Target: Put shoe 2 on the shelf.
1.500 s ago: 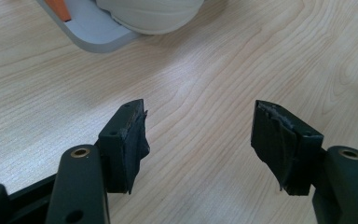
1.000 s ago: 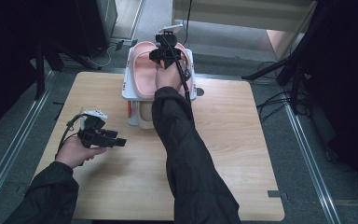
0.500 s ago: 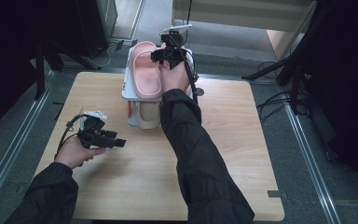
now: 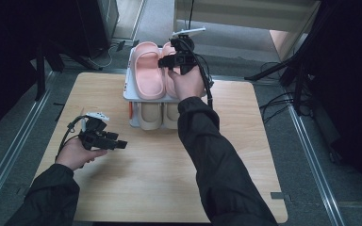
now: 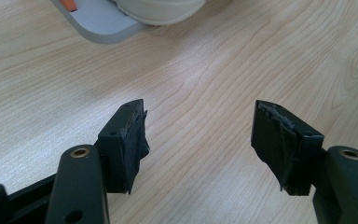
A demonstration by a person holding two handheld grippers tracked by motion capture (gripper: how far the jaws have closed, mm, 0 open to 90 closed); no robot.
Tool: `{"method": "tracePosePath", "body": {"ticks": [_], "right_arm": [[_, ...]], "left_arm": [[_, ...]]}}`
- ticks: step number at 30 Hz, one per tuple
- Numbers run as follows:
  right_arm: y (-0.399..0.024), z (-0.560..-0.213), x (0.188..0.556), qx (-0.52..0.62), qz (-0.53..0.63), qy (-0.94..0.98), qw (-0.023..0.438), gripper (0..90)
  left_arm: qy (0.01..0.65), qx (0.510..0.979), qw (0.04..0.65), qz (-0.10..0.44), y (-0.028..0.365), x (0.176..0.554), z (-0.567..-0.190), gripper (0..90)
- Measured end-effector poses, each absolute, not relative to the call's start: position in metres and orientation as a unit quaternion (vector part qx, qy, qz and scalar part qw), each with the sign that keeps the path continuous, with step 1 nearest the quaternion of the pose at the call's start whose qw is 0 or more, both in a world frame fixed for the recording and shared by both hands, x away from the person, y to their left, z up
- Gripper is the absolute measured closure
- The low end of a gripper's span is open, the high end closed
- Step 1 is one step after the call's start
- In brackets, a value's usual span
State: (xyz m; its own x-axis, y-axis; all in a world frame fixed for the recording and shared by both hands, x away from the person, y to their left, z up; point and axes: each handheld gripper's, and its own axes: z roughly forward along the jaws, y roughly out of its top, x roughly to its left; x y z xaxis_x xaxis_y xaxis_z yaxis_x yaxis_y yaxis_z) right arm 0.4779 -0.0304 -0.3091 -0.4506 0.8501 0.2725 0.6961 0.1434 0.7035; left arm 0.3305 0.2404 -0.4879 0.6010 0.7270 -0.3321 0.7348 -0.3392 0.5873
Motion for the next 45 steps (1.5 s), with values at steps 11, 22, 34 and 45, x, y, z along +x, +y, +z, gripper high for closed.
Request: {"method": "tracePosePath", "body": {"ticks": [11, 22, 34, 45], "right_arm": [[-0.048, -0.313, 0.448, 0.464, 0.413, 0.779, 0.084, 53.4], [-0.064, -0.321, 0.408, 0.42, 0.426, 0.799, 0.065, 49.4], [-0.091, -0.346, 0.377, 0.379, 0.453, 0.806, 0.043, 45.3], [-0.105, -0.377, 0.337, 0.333, 0.455, 0.826, 0.026, 42.8]], "left_arm": [[0.447, 0.82, 0.359, 0.004, 0.24, 0.329, -0.487, 34.9], [0.448, 0.821, 0.354, 0.005, 0.241, 0.328, -0.487, 34.8], [0.45, 0.819, 0.355, 0.007, 0.242, 0.328, -0.487, 34.8], [0.45, 0.819, 0.355, 0.009, 0.242, 0.326, -0.487, 34.7]]}}
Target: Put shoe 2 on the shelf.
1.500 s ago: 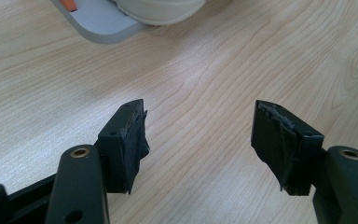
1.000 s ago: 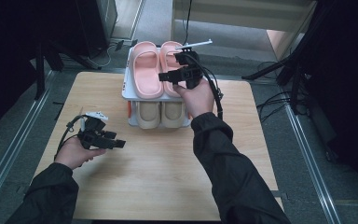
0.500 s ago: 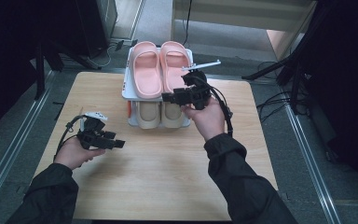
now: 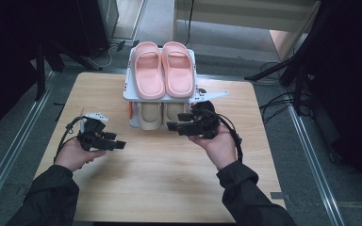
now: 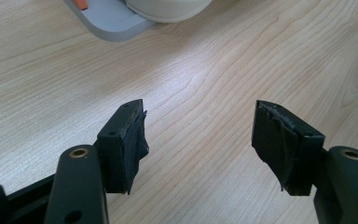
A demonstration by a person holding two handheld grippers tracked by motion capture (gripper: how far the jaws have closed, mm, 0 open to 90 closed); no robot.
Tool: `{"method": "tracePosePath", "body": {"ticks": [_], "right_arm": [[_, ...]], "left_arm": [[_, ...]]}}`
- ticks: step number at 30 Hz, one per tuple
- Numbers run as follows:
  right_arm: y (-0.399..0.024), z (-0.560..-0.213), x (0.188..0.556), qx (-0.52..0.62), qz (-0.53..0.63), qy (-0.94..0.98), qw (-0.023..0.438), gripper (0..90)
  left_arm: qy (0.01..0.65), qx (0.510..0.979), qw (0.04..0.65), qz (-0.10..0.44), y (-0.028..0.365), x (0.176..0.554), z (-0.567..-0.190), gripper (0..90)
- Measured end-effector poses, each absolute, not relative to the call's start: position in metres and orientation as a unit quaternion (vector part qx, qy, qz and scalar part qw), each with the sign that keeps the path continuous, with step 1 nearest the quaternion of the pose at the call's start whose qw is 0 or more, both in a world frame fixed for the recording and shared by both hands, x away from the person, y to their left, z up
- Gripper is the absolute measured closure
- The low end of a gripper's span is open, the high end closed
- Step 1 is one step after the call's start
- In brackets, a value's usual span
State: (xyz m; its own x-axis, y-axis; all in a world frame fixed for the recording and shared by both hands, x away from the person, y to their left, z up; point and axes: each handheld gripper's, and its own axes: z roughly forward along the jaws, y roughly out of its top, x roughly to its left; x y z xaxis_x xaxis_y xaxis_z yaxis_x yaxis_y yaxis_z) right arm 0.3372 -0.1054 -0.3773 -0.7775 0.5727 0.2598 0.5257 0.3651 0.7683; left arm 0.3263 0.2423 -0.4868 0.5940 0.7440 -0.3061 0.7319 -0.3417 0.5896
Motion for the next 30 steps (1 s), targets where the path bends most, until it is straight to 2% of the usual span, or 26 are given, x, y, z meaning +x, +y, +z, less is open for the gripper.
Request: {"method": "tracePosePath", "body": {"ticks": [13, 24, 30], "right_arm": [[-0.132, -0.416, 0.314, 0.319, 0.468, 0.824, 0.016, 39.9], [-0.159, -0.449, 0.315, 0.326, 0.458, 0.827, 0.016, 39.8], [-0.17, -0.461, 0.315, 0.316, 0.456, 0.831, 0.032, 39.8]], "left_arm": [[0.447, 0.821, 0.355, 0.007, 0.24, 0.325, -0.489, 34.0], [0.438, 0.826, 0.356, 0.011, 0.236, 0.323, -0.49, 34.0], [0.433, 0.828, 0.356, 0.015, 0.235, 0.322, -0.49, 33.9]]}}
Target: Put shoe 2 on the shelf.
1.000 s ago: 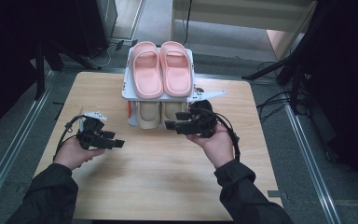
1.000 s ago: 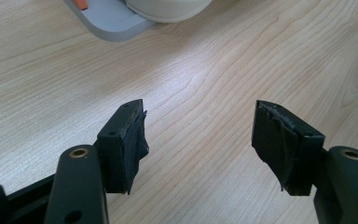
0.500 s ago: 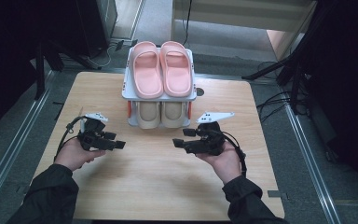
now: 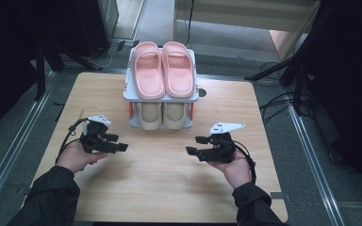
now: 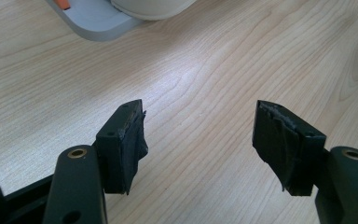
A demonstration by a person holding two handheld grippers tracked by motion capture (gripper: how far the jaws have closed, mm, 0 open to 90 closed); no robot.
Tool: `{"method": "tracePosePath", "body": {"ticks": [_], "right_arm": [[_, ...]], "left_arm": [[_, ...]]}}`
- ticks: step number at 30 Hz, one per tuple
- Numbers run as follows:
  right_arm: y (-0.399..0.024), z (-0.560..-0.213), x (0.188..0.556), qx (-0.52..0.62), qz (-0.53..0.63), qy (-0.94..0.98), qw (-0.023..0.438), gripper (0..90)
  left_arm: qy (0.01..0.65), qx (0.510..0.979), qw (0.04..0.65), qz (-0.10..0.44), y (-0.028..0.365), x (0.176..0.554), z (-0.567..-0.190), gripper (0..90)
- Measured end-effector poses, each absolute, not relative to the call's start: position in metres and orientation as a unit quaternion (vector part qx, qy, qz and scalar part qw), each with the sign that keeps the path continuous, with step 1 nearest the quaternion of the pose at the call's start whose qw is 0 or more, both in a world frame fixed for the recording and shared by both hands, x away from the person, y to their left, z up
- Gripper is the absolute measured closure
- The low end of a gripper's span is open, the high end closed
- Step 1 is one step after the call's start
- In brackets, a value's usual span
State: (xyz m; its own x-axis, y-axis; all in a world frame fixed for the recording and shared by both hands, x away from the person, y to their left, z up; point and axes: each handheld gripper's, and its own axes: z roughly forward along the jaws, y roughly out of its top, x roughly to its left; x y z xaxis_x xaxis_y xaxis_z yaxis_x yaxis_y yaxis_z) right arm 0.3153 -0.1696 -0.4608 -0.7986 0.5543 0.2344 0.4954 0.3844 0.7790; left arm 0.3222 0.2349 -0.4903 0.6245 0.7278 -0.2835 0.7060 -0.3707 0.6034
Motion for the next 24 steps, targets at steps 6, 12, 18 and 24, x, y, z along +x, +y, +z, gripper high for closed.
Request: {"method": "tracePosePath", "body": {"ticks": [6, 12, 18, 24], "right_arm": [[-0.183, -0.473, 0.317, 0.352, 0.463, 0.813, 0.023, 39.3], [-0.194, -0.482, 0.318, 0.359, 0.452, 0.816, 0.037, 39.4], [-0.2, -0.49, 0.323, 0.374, 0.439, 0.815, 0.048, 39.4], [-0.199, -0.492, 0.323, 0.37, 0.433, 0.82, 0.051, 39.3]], "left_arm": [[0.434, 0.827, 0.357, 0.014, 0.234, 0.322, -0.491, 33.0], [0.436, 0.825, 0.359, 0.01, 0.232, 0.322, -0.493, 32.0], [0.422, 0.833, 0.358, 0.017, 0.23, 0.32, -0.494, 29.8], [0.413, 0.84, 0.352, 0.021, 0.227, 0.319, -0.497, 29.2]]}}
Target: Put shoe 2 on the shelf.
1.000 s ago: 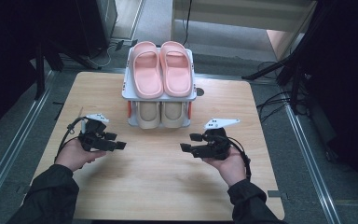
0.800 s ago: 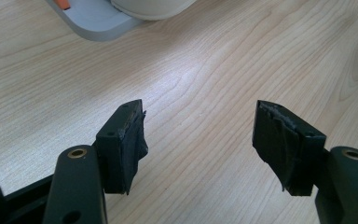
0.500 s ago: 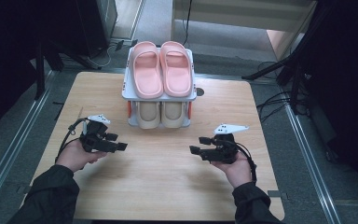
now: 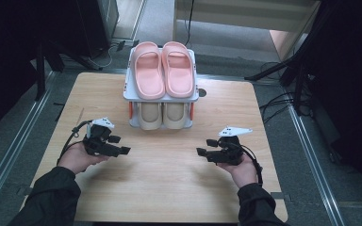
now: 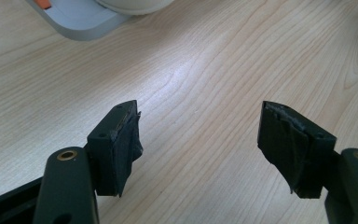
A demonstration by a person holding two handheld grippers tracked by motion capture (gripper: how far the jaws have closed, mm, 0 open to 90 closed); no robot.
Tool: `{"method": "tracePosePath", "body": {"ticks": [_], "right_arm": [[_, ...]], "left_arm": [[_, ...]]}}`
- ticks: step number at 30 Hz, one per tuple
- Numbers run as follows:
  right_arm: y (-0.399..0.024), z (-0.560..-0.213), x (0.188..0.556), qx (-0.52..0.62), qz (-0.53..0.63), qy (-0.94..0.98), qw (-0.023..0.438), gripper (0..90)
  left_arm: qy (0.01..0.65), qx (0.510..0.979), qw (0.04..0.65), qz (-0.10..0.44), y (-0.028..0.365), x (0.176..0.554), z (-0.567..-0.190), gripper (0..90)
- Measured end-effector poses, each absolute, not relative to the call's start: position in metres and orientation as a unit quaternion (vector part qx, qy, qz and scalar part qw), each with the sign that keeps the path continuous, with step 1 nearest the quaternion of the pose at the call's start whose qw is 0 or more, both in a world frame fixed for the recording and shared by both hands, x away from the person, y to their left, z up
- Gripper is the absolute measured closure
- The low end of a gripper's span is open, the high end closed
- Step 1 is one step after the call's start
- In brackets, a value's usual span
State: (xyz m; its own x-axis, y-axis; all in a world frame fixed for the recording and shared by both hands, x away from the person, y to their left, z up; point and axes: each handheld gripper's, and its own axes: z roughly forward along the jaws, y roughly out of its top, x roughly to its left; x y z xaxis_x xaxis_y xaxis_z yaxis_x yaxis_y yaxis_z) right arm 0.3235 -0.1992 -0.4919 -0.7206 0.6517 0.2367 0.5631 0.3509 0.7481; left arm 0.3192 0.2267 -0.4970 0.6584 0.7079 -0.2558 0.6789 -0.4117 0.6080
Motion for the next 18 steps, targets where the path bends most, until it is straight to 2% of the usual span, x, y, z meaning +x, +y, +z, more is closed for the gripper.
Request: {"method": "tracePosePath", "body": {"ticks": [15, 18], "right_arm": [[-0.202, -0.4928, 0.3263, 0.364, 0.431, 0.824, 0.052, 36.5], [-0.2056, -0.4916, 0.3279, 0.366, 0.436, 0.82, 0.061, 35.1]], "left_arm": [[0.418, 0.839, 0.348, 0.013, 0.2251, 0.3195, -0.4996, 27.8], [0.412, 0.842, 0.347, 0.026, 0.2246, 0.3179, -0.499, 29.1]]}}
